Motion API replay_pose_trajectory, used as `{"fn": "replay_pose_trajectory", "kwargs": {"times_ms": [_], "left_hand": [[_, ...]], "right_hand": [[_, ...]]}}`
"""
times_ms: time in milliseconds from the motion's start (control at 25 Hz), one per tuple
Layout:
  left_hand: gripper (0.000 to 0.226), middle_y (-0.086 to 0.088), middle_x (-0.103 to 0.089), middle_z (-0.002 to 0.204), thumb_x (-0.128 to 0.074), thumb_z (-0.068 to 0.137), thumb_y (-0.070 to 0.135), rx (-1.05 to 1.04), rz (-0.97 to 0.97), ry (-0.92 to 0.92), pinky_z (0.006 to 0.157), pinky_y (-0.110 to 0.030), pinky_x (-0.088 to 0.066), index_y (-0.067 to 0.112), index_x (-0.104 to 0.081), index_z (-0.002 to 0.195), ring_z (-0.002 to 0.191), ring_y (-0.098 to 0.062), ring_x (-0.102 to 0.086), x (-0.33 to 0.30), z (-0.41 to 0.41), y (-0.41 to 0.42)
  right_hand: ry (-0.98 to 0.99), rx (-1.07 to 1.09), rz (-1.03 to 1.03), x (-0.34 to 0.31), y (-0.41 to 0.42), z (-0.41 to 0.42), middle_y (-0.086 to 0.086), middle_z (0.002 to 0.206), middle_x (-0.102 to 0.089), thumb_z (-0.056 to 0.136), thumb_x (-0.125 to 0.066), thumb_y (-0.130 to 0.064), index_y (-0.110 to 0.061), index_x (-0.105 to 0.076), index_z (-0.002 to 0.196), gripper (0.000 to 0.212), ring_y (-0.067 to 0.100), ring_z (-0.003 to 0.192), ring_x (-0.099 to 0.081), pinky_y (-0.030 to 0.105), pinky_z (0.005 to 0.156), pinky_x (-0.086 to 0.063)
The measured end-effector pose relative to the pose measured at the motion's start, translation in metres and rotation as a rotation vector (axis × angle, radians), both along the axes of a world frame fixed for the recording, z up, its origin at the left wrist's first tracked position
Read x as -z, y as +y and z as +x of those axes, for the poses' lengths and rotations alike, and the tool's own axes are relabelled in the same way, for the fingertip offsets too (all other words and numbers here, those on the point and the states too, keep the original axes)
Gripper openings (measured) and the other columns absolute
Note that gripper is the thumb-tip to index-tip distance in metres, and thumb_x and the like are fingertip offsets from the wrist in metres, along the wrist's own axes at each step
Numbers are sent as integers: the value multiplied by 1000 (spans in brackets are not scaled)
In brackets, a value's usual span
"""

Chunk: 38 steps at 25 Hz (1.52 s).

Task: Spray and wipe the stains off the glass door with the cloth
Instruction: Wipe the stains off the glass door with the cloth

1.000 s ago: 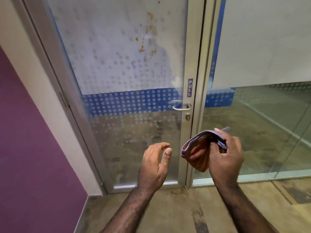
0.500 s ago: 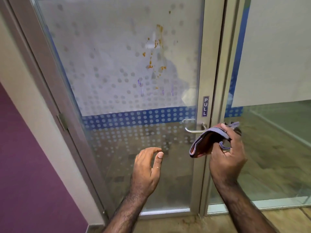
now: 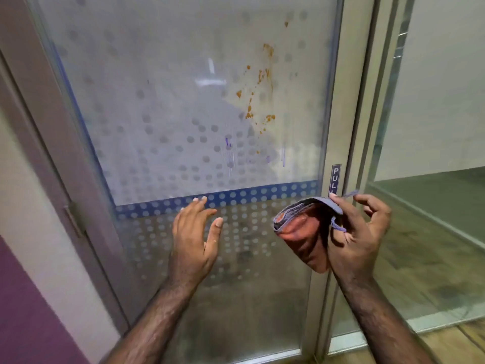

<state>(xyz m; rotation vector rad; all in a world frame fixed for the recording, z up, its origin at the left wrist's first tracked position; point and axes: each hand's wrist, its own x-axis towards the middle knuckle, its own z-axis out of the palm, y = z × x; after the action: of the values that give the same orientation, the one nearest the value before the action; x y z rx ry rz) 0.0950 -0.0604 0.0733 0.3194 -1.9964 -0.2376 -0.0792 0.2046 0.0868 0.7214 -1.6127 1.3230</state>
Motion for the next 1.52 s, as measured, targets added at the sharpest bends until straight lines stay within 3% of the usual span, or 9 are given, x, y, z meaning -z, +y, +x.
{"fn": "replay_pose_trajectory", "kwargs": {"times_ms": [160,560,680,800,920,1080,1200,1320,1520], "left_hand": [[43,-10,-48,165,-50,108,42,-51,-170,27,129,-60,-26,12,-68,132,159,-28,-36,-51,-8,-71],[67,-19,-14,178,-38,113,52,-211,-485,-60,131,-67,-10,11,-34,166,167,-35,-10,-151,-62,-164],[71,-20,-9,178,-34,112,56,-258,-537,-90,130,-68,-8,12,-27,168,167,-36,-6,-164,-88,-177],[73,-22,-7,178,-34,112,57,-297,-561,-87,130,-71,-7,13,-22,169,167,-38,-5,-177,-108,-193],[73,-22,-6,178,-34,112,57,-334,-561,-76,129,-71,-7,15,-21,170,167,-38,-4,-185,-117,-206],[73,-22,-4,178,-32,112,57,-365,-592,-72,129,-72,-4,16,-18,171,166,-39,-2,-188,-126,-215],[74,-22,-3,178,-34,112,57,-365,-597,-53,129,-73,-4,16,-17,171,166,-40,-3,-186,-132,-218],[75,-23,-3,178,-32,112,58,-387,-614,-55,129,-73,-6,17,-14,171,166,-40,-3,-184,-134,-221],[76,-24,-7,177,-32,111,60,-401,-635,-44,128,-74,-8,17,-13,171,166,-41,-5,-183,-136,-222]], "right_hand": [[99,113,29,-6,-29,2,28,145,-49,70,-79,17,-7,-81,124,59,49,143,-48,66,121,-38],[7,273,-14,6,-84,7,25,152,-51,75,-85,6,-11,-80,127,55,43,154,-42,66,121,-34],[8,358,-25,3,-100,-5,22,133,-57,84,-76,-12,-18,-81,126,44,47,127,-53,56,108,-42],[58,411,1,-4,-110,-32,11,97,-48,87,-69,-7,-19,-81,128,45,33,92,-46,41,87,-37],[61,313,39,-13,-121,-58,6,84,-59,89,-64,2,-10,-79,130,45,28,80,-47,45,69,-46],[-23,248,-155,-33,-146,-80,13,105,-82,92,-68,5,-8,-78,132,43,28,93,-70,39,82,-56],[-41,188,-277,-49,-158,-95,14,117,-81,92,-80,0,-8,-75,136,44,29,104,-77,38,91,-62],[-91,139,-327,-45,-178,-108,11,125,-79,95,-71,-4,-8,-73,138,43,22,115,-74,31,101,-60],[-109,12,-101,-8,-214,-141,6,144,-71,99,-68,-5,-15,-64,150,51,22,136,-64,53,109,-59]]}}
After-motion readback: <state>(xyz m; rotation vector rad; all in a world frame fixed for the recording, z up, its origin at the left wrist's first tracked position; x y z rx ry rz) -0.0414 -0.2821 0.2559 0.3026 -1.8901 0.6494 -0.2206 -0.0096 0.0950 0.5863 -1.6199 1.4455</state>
